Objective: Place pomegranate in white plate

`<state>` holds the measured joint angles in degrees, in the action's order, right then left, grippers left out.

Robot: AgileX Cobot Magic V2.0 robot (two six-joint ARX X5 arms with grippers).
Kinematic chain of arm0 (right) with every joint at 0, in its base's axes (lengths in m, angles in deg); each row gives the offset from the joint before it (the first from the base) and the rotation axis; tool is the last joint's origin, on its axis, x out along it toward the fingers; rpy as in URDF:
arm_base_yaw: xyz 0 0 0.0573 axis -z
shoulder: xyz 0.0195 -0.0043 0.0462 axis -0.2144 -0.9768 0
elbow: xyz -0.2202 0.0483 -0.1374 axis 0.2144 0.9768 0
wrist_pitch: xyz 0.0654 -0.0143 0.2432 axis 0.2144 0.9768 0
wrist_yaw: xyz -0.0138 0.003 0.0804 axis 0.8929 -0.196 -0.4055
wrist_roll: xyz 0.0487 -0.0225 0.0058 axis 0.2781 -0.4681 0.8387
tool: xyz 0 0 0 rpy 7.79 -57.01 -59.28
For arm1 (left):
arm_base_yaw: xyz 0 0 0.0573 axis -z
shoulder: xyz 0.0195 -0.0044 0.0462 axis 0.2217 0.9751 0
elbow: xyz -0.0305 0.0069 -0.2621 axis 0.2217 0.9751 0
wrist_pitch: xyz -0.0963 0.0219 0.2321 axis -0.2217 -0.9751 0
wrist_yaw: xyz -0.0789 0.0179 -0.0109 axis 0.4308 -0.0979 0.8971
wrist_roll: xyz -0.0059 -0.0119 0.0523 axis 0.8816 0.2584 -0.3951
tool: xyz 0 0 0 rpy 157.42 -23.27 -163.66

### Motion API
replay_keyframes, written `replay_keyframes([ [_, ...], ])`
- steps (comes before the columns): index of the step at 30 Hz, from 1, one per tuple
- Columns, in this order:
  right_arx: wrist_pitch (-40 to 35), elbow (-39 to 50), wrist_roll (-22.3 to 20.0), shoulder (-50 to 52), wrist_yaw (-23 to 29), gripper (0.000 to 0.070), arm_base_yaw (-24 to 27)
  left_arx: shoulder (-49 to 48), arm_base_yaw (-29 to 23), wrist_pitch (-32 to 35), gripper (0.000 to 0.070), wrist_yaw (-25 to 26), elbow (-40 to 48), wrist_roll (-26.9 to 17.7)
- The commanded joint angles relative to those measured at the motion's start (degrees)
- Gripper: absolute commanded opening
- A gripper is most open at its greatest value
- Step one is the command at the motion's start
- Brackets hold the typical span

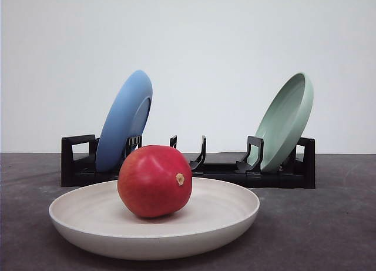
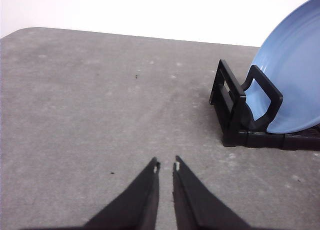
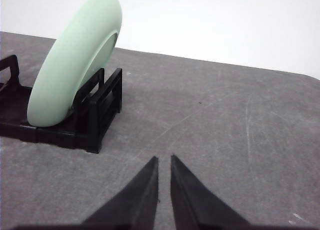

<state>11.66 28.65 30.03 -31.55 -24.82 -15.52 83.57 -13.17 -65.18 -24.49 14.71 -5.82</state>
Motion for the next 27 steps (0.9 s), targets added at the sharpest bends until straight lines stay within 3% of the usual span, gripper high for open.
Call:
replay_keyframes([
  [1, -0.7, 0.2, 0.8, 0.0, 0.0, 0.004, 0.0, 0.0, -0.1, 0.0, 0.0033, 0.0, 0.7, 0.5],
  [27, -0.7, 0.2, 0.8, 0.0, 0.0, 0.004, 0.0, 0.0, -0.1, 0.0, 0.0033, 0.0, 0.7, 0.5],
])
